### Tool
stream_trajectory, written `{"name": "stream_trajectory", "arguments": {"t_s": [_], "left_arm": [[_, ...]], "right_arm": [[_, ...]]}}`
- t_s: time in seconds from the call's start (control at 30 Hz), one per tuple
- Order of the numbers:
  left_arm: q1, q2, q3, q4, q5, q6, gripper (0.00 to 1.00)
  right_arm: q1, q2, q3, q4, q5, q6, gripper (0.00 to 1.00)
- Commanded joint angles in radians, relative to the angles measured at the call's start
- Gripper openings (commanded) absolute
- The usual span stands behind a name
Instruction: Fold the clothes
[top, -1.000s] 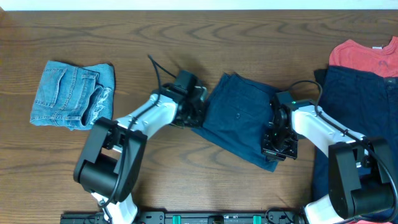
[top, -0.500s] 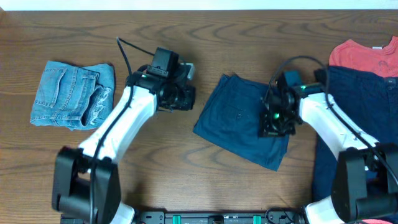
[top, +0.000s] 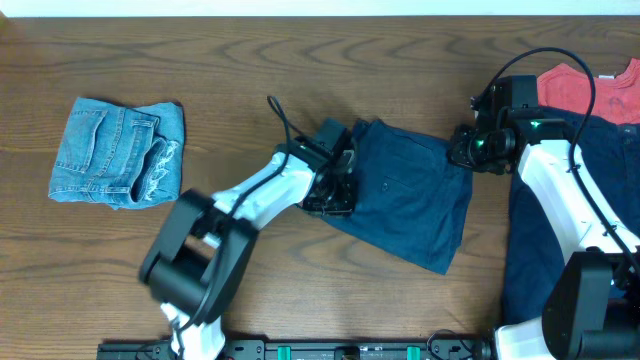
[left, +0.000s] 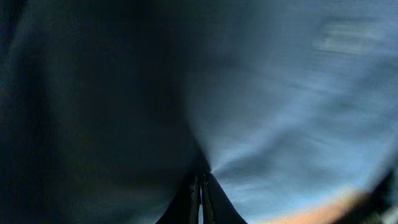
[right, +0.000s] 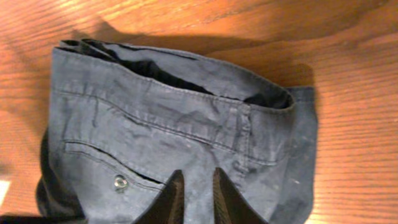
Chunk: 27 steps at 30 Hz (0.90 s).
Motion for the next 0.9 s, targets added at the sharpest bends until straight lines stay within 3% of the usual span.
{"name": "stream_trajectory", "arguments": {"t_s": [0.0,0.2,0.33,0.47,0.6,0.87], "left_arm": [[0.036,0.081,-0.013,0.002,-0.063,-0.119,0.06],[0.194,0.124,-0.01,0.126,-0.158,-0.07,0.06],[0.322,0.111,0.059,0.189,-0.152,-0.042,0.06],[0.415,0.082,0.161,0.179,0.01,0.05,0.06],[0.447,0.017,0.225,0.096,0.131,0.108,0.06],[0.361,-0.133,0.225,-0.223,0.07,0.295,0.07]], "right_arm": [[0.007,-0.01,0.008,-0.003,0.013,0.001,0.04],[0.051,0.002,-0.011,0.012,0.014,-0.146,0.01],[0.081,0.04,-0.042,0.084,0.021,-0.144,0.01],[0.109,0.096,-0.081,0.126,0.02,-0.096,0.01],[0.148,0.158,-0.108,0.072,-0.034,-0.098,0.01],[0.187,0.143,-0.103,0.118,-0.066,-0.167,0.01]]}}
